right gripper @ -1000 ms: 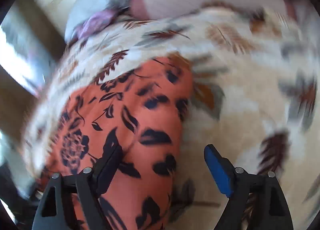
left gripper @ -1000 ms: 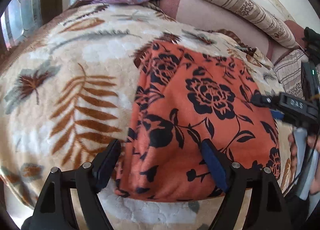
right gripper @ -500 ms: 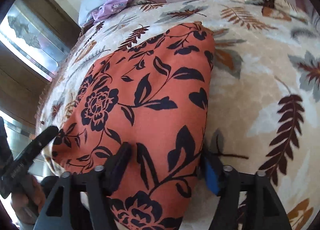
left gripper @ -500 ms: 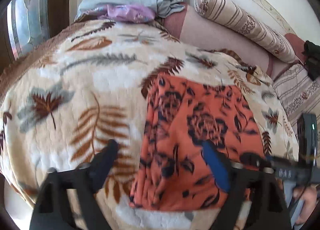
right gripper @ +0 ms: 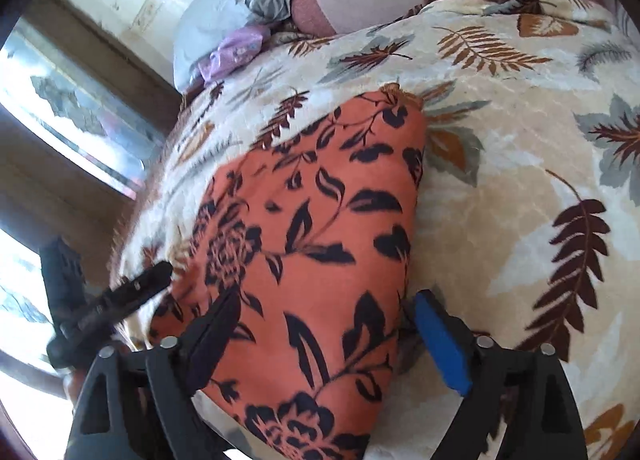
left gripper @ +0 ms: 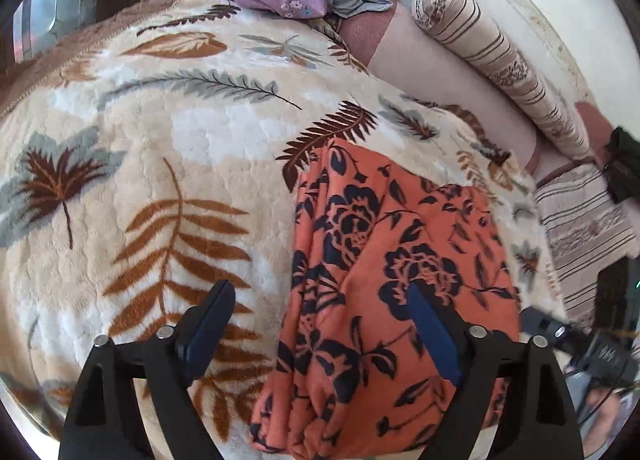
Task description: Fold small clothes
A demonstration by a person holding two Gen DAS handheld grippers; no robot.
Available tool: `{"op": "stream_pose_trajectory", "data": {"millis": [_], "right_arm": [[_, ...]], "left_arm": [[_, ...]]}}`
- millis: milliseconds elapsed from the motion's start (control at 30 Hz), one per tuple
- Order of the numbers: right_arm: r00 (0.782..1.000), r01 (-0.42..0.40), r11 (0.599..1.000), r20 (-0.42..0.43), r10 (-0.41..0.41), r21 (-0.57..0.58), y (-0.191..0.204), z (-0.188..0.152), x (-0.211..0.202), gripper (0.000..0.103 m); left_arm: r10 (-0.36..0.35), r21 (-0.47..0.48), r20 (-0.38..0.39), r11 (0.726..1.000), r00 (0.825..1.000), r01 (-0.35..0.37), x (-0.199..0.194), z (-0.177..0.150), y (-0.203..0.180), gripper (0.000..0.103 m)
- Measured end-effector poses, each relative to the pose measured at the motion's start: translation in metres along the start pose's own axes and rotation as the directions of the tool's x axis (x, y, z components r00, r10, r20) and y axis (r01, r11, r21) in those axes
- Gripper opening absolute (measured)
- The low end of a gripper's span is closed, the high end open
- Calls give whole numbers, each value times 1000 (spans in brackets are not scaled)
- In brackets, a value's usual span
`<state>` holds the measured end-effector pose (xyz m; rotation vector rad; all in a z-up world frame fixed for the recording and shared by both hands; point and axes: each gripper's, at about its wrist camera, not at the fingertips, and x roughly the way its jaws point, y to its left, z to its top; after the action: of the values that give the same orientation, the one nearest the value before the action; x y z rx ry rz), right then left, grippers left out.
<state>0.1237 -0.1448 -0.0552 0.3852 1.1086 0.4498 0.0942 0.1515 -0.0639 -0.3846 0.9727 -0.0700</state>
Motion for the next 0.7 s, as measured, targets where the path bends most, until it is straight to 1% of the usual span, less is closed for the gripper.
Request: {"op": "stream_pose_trajectory", "data": {"millis": [33, 67, 100, 133, 167, 200, 233, 267, 300, 333, 367, 433, 500, 567, 633, 667, 700], "right_arm": [[1000, -17, 1000, -8, 17, 12, -1, 5, 8, 91], [999, -30, 999, -40, 31, 34, -4, 6, 21, 92], [997, -16, 999, -73, 19, 39, -3, 9, 35, 92], [992, -10, 999, -124, 14, 31, -2, 7, 49, 90], [988, -15, 1000, -152, 17, 15, 0, 4, 58, 85], [992, 15, 999, -124, -20, -40, 8, 0, 60, 82], [992, 32, 997, -118, -40, -68, 12, 0, 61, 73], [993, 36, 996, -112, -45, -76, 15, 0, 60, 61], [993, 51, 995, -101, -60, -87, 19, 3, 56, 54], [993, 69, 991, -87, -79, -114, 24, 6, 52, 39], [993, 81, 987, -72, -92, -142, 29, 8, 46, 36], [993, 109, 974, -10, -114, -200, 43, 17, 25, 34], [990, 134, 965, 60, -124, -225, 50, 29, 0, 34], [983, 152, 959, 140, -121, -238, 52, 46, -36, 34], [970, 169, 955, 213, -116, -246, 49, 60, -64, 34], [963, 167, 958, 246, -108, -234, 41, 69, -78, 34], [959, 159, 964, 266, -99, -215, 32, 75, -85, 34]], "left_arm": [[18, 22, -39, 1000, 999, -17, 10, -3, -4, 91], [24, 67, -128, 998, 991, -15, 30, -8, -9, 89], [25, 103, -132, 995, 991, -11, 36, -11, -14, 89], [27, 140, -94, 990, 995, -14, 33, -14, -20, 76], [-16, 155, -114, 987, 993, 34, 33, -15, -25, 53], [-31, 139, -123, 989, 992, 48, 31, -13, -27, 49], [-23, 147, -122, 988, 992, 41, 31, -12, -30, 41], [-19, 164, -116, 986, 993, 38, 30, -11, -35, 36], [-17, 161, -103, 986, 995, 34, 28, -10, -37, 34], [-24, 147, -90, 988, 996, 37, 25, -8, -37, 30], [-38, 135, -69, 990, 997, 47, 19, -7, -39, 27], [-67, 153, -11, 986, 998, 68, 3, -2, -52, 26], [-95, 197, 61, 977, 994, 81, -17, 5, -76, 26], [-131, 231, 126, 968, 983, 99, -33, 17, -102, 26], [-173, 257, 180, 959, 968, 123, -44, 31, -127, 26], [-186, 270, 195, 954, 963, 130, -46, 37, -138, 26], [-192, 275, 197, 952, 961, 134, -44, 41, -147, 26]]}}
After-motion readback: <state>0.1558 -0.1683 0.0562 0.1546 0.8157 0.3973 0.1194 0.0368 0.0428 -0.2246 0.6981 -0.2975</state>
